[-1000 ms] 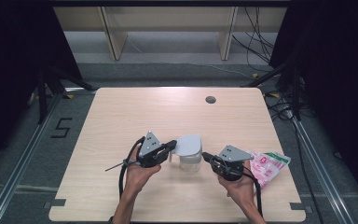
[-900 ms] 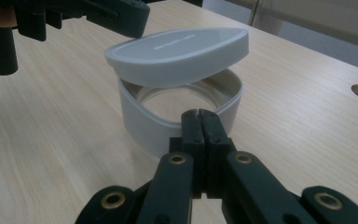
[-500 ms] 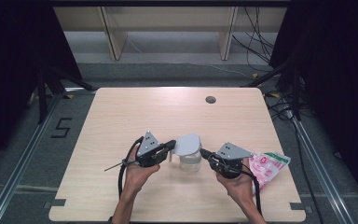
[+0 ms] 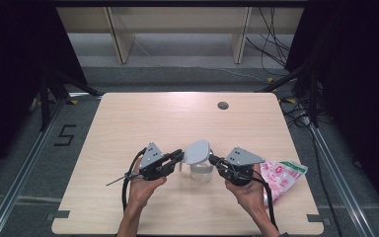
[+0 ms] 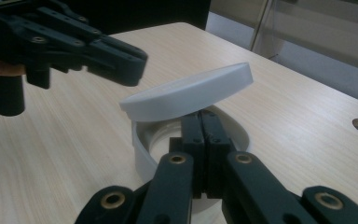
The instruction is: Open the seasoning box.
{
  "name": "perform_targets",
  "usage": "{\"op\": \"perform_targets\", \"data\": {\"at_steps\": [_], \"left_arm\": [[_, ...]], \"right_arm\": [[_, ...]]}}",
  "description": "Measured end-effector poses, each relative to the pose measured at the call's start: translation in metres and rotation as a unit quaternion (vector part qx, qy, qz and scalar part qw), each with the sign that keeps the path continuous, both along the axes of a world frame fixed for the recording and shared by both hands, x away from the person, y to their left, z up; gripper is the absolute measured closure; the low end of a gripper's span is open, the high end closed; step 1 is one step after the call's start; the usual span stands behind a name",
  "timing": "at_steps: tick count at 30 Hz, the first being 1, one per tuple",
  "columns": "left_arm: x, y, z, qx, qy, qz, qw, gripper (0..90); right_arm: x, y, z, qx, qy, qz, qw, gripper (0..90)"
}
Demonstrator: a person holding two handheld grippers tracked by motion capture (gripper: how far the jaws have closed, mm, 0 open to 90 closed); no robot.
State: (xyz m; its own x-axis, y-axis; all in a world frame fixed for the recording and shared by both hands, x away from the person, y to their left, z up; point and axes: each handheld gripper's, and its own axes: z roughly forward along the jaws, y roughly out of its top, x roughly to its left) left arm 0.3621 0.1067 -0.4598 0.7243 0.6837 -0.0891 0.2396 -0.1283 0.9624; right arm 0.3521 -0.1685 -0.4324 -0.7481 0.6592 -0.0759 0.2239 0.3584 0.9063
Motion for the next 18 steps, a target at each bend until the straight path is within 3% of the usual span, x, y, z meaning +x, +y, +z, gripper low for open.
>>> {"op": "perform_targets", "data": {"at_steps": [3, 8, 9, 11, 18], "left_arm": [[-0.010, 0.005, -0.003, 0.013, 0.000, -0.008, 0.9999, 69.4], [-0.025, 0.008, -0.012, 0.002, 0.002, -0.014, 0.9999, 54.4], [-0.029, 0.007, -0.015, -0.005, 0.010, -0.009, 0.9999, 52.2], [-0.033, 0.006, -0.021, -0.001, 0.014, -0.010, 0.9998, 49.3], [-0.046, 0.004, -0.032, 0.001, 0.024, 0.003, 0.9997, 40.5]], "right_arm": [[0.002, 0.003, 0.000, 0.001, -0.012, 0.005, 0.9999, 90.0], [0.002, 0.010, 0.003, 0.002, -0.013, 0.009, 0.9999, 90.0], [0.001, 0.011, 0.004, 0.002, -0.004, 0.007, 1.0000, 90.0], [0.002, 0.013, 0.005, -0.002, -0.021, 0.017, 0.9996, 90.0], [0.003, 0.027, 0.008, 0.004, -0.024, 0.020, 0.9995, 90.0]]}}
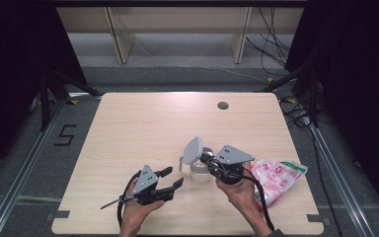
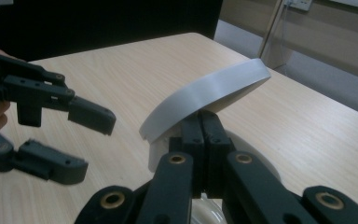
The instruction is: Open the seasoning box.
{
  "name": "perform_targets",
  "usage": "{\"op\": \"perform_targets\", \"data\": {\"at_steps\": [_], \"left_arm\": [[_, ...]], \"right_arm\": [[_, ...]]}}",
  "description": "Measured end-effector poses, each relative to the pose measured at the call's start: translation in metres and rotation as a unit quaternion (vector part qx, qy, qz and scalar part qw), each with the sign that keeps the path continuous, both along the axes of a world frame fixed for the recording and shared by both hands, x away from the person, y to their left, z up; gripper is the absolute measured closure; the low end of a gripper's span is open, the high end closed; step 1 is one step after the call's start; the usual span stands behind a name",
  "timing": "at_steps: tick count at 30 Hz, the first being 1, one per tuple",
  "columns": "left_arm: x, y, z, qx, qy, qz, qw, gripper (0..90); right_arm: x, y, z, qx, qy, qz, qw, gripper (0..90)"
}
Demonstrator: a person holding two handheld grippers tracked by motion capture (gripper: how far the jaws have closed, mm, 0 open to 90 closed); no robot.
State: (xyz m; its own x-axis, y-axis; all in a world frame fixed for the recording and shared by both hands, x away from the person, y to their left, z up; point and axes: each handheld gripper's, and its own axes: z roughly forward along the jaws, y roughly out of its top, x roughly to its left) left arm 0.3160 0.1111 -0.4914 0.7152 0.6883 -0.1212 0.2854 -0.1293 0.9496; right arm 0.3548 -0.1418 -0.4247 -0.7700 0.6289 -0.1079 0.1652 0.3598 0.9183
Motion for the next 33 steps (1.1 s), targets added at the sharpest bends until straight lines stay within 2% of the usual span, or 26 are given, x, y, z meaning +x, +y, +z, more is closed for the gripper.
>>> {"op": "perform_targets", "data": {"at_steps": [2, 3, 5, 6, 10, 13, 14, 16, 17, 20, 21, 22, 24, 25, 27, 29, 30, 32, 33], "left_arm": [[-0.003, -0.001, -0.001, 0.009, -0.001, -0.002, 1.0000, 38.5], [-0.004, -0.001, -0.001, 0.009, 0.000, 0.000, 1.0000, 37.1], [-0.006, -0.002, -0.002, 0.002, 0.002, 0.001, 1.0000, 34.1], [-0.007, -0.002, -0.003, 0.001, 0.003, 0.001, 1.0000, 33.4], [-0.013, -0.005, -0.006, 0.007, 0.009, 0.001, 0.9999, 31.1], [-0.017, -0.006, -0.008, 0.001, 0.008, 0.000, 1.0000, 30.3], [-0.018, -0.006, -0.009, 0.002, 0.009, 0.002, 1.0000, 30.2], [-0.019, -0.006, -0.009, 0.008, 0.010, 0.003, 0.9999, 29.7], [-0.019, -0.006, -0.010, 0.006, 0.012, 0.004, 0.9999, 29.7], [-0.022, -0.008, -0.011, 0.008, 0.013, 0.003, 0.9999, 28.9], [-0.023, -0.009, -0.012, 0.001, 0.012, 0.000, 0.9999, 28.9], [-0.024, -0.008, -0.012, 0.010, 0.012, 0.002, 0.9999, 28.8], [-0.024, -0.011, -0.013, -0.005, 0.011, 0.011, 0.9999, 28.7], [-0.024, -0.009, -0.013, 0.006, 0.011, 0.011, 0.9999, 28.7], [-0.026, -0.011, -0.013, 0.012, 0.013, 0.012, 0.9998, 28.7], [-0.025, -0.012, -0.014, 0.006, 0.011, 0.013, 0.9998, 28.7], [-0.026, -0.013, -0.014, 0.008, 0.012, 0.016, 0.9998, 28.6], [-0.027, -0.015, -0.015, 0.010, 0.011, 0.014, 0.9998, 28.3], [-0.028, -0.016, -0.014, 0.014, 0.012, 0.014, 0.9997, 28.3]], "right_arm": [[0.001, 0.004, 0.001, -0.003, 0.000, 0.006, 1.0000, 90.0], [-0.001, 0.006, 0.001, 0.001, 0.002, 0.000, 1.0000, 90.0], [-0.001, 0.011, 0.002, -0.001, 0.004, 0.008, 1.0000, 90.0], [0.000, 0.013, 0.002, -0.002, -0.003, 0.014, 0.9999, 90.0], [-0.001, 0.021, 0.001, -0.002, -0.004, 0.019, 0.9998, 90.0], [-0.003, 0.021, 0.001, 0.000, 0.006, 0.019, 0.9998, 90.0], [-0.002, 0.020, 0.001, 0.000, -0.001, 0.022, 0.9998, 89.9], [-0.002, 0.018, 0.002, 0.000, 0.001, 0.023, 0.9997, 89.4], [-0.002, 0.016, 0.002, 0.001, -0.005, 0.021, 0.9998, 88.3], [-0.005, 0.006, 0.001, 0.001, -0.001, 0.015, 0.9999, 84.8], [-0.007, 0.003, 0.000, 0.001, 0.003, 0.015, 0.9999, 83.5], [-0.007, -0.002, -0.001, 0.005, 0.002, 0.013, 0.9999, 82.1], [-0.012, -0.013, -0.003, 0.006, 0.008, 0.002, 0.9999, 80.0], [-0.015, -0.019, -0.004, 0.004, 0.011, -0.004, 0.9999, 79.0], [-0.022, -0.029, -0.005, 0.003, 0.005, -0.011, 0.9999, 74.4], [-0.027, -0.037, -0.006, 0.004, 0.005, -0.016, 0.9999, 71.8], [-0.029, -0.042, -0.007, -0.001, 0.000, -0.016, 0.9999, 69.4], [-0.034, -0.051, -0.011, 0.005, 0.006, -0.026, 0.9996, 59.2], [-0.038, -0.055, -0.013, 0.013, 0.022, -0.041, 0.9988, 56.0]]}}
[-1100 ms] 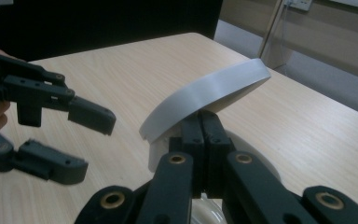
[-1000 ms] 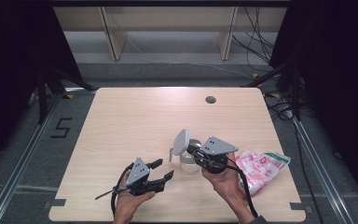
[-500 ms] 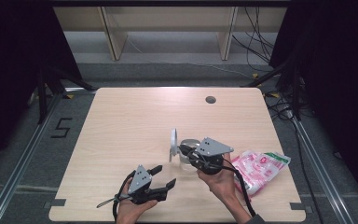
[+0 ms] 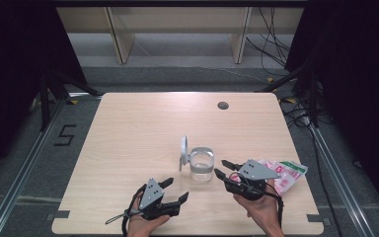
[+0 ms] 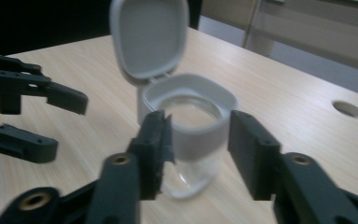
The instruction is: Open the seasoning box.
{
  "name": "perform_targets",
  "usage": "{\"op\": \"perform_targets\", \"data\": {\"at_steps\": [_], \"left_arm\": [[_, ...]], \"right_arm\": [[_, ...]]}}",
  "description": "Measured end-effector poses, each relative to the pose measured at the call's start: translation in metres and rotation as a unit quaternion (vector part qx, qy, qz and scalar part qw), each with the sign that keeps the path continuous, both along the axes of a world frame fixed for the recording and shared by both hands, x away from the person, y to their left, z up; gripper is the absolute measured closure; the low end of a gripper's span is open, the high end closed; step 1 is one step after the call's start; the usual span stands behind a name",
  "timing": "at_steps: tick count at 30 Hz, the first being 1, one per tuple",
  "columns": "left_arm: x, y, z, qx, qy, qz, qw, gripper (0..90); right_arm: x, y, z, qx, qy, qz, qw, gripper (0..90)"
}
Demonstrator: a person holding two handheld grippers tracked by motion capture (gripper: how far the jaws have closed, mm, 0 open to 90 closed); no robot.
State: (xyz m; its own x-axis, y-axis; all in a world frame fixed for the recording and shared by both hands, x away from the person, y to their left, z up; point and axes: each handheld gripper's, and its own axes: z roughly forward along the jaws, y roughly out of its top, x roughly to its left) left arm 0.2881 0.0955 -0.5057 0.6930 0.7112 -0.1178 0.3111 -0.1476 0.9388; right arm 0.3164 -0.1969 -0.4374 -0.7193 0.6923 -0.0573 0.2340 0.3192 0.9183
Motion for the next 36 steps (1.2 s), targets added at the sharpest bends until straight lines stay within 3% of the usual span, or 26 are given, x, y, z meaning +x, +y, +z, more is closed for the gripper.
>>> {"op": "perform_targets", "data": {"at_steps": [1, 5, 7, 8, 9, 10, 11, 12, 13, 14, 15, 16, 19, 21, 22, 23, 25, 26, 27, 28, 29, 31, 32, 33, 34, 36], "left_arm": [[0.000, -0.002, -0.001, -0.010, -0.004, -0.001, 0.9999, 28.2], [-0.004, -0.007, 0.000, -0.003, -0.003, -0.014, 0.9999, 27.6], [-0.005, -0.009, 0.000, 0.002, -0.001, -0.017, 0.9998, 27.0], [-0.006, -0.011, 0.002, 0.004, 0.000, -0.021, 0.9998, 26.8], [-0.007, -0.012, 0.002, 0.006, 0.000, -0.022, 0.9997, 26.6], [-0.006, -0.013, 0.001, 0.001, -0.002, -0.024, 0.9997, 26.6], [-0.007, -0.014, 0.001, 0.007, 0.001, -0.029, 0.9996, 26.4], [-0.008, -0.015, 0.000, 0.009, 0.003, -0.027, 0.9996, 26.2], [-0.007, -0.015, -0.001, 0.009, 0.002, -0.036, 0.9993, 25.9], [-0.007, -0.015, -0.001, 0.003, 0.005, -0.045, 0.9990, 25.6], [-0.008, -0.015, -0.001, -0.001, 0.009, -0.048, 0.9988, 25.4], [-0.007, -0.016, 0.000, -0.006, 0.009, -0.051, 0.9986, 25.4], [-0.007, -0.016, 0.000, -0.008, 0.009, -0.047, 0.9988, 24.9], [-0.007, -0.016, 0.000, -0.006, 0.010, -0.048, 0.9988, 24.8], [-0.007, -0.015, 0.000, -0.005, 0.010, -0.049, 0.9987, 24.7], [-0.006, -0.015, 0.000, -0.003, 0.010, -0.049, 0.9988, 24.6], [-0.006, -0.015, 0.000, -0.002, 0.007, -0.051, 0.9987, 24.6], [-0.006, -0.014, 0.000, 0.000, 0.012, -0.044, 0.9990, 24.5], [-0.006, -0.014, 0.000, 0.000, 0.011, -0.045, 0.9989, 24.5], [-0.007, -0.014, 0.000, -0.005, 0.011, -0.044, 0.9990, 24.5], [-0.006, -0.013, 0.000, -0.005, 0.009, -0.046, 0.9989, 24.5], [-0.006, -0.013, 0.000, -0.006, 0.009, -0.047, 0.9988, 24.5], [-0.007, -0.012, 0.001, -0.005, 0.009, -0.042, 0.9991, 24.5], [-0.007, -0.011, 0.001, -0.001, 0.009, -0.040, 0.9992, 24.5], [-0.006, -0.010, 0.001, 0.000, 0.008, -0.037, 0.9993, 24.5], [-0.006, -0.009, 0.001, 0.001, 0.009, -0.035, 0.9994, 24.5]], "right_arm": [[-0.001, -0.006, -0.002, 0.001, 0.002, -0.004, 1.0000, 53.5], [-0.008, -0.029, -0.009, 0.021, 0.007, -0.029, 0.9993, 44.2], [-0.016, -0.034, -0.014, 0.038, 0.027, -0.040, 0.9981, 43.0], [-0.022, -0.035, -0.015, 0.037, 0.037, -0.046, 0.9976, 41.6], [-0.025, -0.040, -0.018, 0.033, 0.026, -0.046, 0.9981, 39.4], [-0.028, -0.042, -0.018, 0.041, 0.037, -0.051, 0.9971, 38.7], [-0.028, -0.046, -0.020, 0.038, 0.031, -0.049, 0.9976, 38.6], [-0.032, -0.048, -0.020, 0.037, 0.046, -0.054, 0.9968, 38.5], [-0.030, -0.051, -0.023, 0.036, 0.034, -0.050, 0.9975, 37.7], [-0.031, -0.054, -0.024, 0.044, 0.038, -0.050, 0.9971, 36.7], [-0.035, -0.056, -0.024, 0.045, 0.051, -0.067, 0.9955, 36.2], [-0.034, -0.061, -0.026, 0.039, 0.040, -0.061, 0.9966, 35.7], [-0.039, -0.070, -0.028, 0.046, 0.048, -0.085, 0.9941, 33.5], [-0.041, -0.079, -0.029, 0.041, 0.037, -0.089, 0.9945, 30.6], [-0.045, -0.080, -0.029, 0.053, 0.049, -0.104, 0.9919, 29.8], [-0.047, -0.085, -0.029, 0.046, 0.051, -0.107, 0.9918, 29.7], [-0.047, -0.095, -0.030, 0.037, 0.033, -0.114, 0.9922, 28.4], [-0.051, -0.098, -0.030, 0.048, 0.052, -0.131, 0.9889, 27.9], [-0.051, -0.101, -0.032, 0.052, 0.044, -0.139, 0.9879, 26.4], [-0.054, -0.106, -0.033, 0.042, 0.050, -0.150, 0.9865, 26.1], [-0.054, -0.109, -0.034, 0.056, 0.055, -0.164, 0.9833, 26.1], [-0.054, -0.115, -0.035, 0.046, 0.049, -0.167, 0.9836, 26.3], [-0.056, -0.122, -0.038, 0.044, 0.060, -0.187, 0.9796, 26.5], [-0.056, -0.122, -0.038, 0.044, 0.060, -0.187, 0.9796, 26.5], [-0.059, -0.126, -0.040, 0.053, 0.075, -0.205, 0.9745, 26.4], [-0.059, -0.129, -0.043, 0.059, 0.076, -0.228, 0.9690, 26.4]]}}
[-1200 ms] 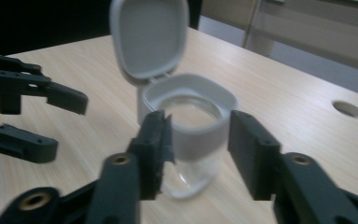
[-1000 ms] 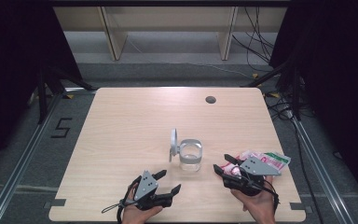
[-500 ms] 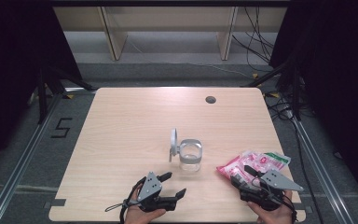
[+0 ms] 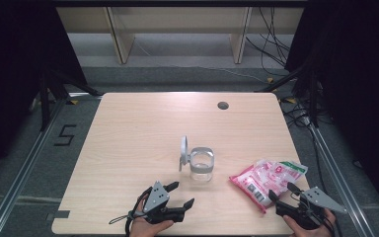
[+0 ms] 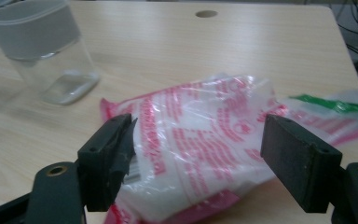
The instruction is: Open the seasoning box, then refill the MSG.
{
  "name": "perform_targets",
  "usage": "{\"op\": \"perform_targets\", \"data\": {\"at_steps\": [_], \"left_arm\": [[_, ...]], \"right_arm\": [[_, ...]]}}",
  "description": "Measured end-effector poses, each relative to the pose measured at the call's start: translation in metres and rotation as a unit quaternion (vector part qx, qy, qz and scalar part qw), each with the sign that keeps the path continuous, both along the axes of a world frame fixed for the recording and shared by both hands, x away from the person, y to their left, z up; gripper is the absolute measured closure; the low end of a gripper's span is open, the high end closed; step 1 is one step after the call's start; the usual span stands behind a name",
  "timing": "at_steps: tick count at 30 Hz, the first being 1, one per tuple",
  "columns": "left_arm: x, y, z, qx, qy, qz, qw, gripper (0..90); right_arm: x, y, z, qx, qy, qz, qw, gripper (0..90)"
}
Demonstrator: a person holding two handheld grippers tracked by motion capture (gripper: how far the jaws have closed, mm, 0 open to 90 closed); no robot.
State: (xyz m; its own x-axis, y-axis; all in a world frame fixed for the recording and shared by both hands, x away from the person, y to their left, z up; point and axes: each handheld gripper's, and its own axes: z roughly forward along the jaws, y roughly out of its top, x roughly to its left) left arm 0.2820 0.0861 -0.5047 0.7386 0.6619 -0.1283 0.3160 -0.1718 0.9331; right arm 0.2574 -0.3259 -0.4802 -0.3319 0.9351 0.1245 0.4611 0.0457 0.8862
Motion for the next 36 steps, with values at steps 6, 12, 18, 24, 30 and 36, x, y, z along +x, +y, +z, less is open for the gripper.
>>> {"op": "perform_targets", "data": {"at_steps": [6, 12, 18, 24, 30, 36], "left_arm": [[0.000, 0.000, -0.002, -0.002, 0.000, 0.002, 1.0000, 24.5], [-0.001, 0.001, 0.000, -0.010, 0.002, -0.005, 0.9999, 24.6], [-0.003, 0.004, 0.001, -0.009, 0.001, -0.001, 1.0000, 24.6], [-0.005, 0.006, -0.001, -0.016, -0.001, 0.004, 0.9999, 24.8], [-0.006, 0.006, -0.002, -0.013, -0.002, 0.003, 0.9999, 24.7], [-0.006, 0.003, -0.004, -0.011, -0.002, -0.001, 0.9999, 24.7]], "right_arm": [[-0.002, -0.012, -0.002, 0.009, 0.007, -0.033, 0.9994, 26.6], [0.000, -0.024, -0.011, 0.038, 0.031, -0.055, 0.9973, 26.5], [0.006, -0.027, -0.014, 0.013, 0.042, -0.045, 0.9980, 28.5], [0.010, -0.020, -0.016, 0.018, 0.055, -0.068, 0.9960, 27.8], [0.013, -0.019, -0.017, 0.039, 0.053, -0.069, 0.9954, 26.2], [0.022, -0.011, -0.020, 0.043, 0.068, -0.065, 0.9946, 24.8]]}}
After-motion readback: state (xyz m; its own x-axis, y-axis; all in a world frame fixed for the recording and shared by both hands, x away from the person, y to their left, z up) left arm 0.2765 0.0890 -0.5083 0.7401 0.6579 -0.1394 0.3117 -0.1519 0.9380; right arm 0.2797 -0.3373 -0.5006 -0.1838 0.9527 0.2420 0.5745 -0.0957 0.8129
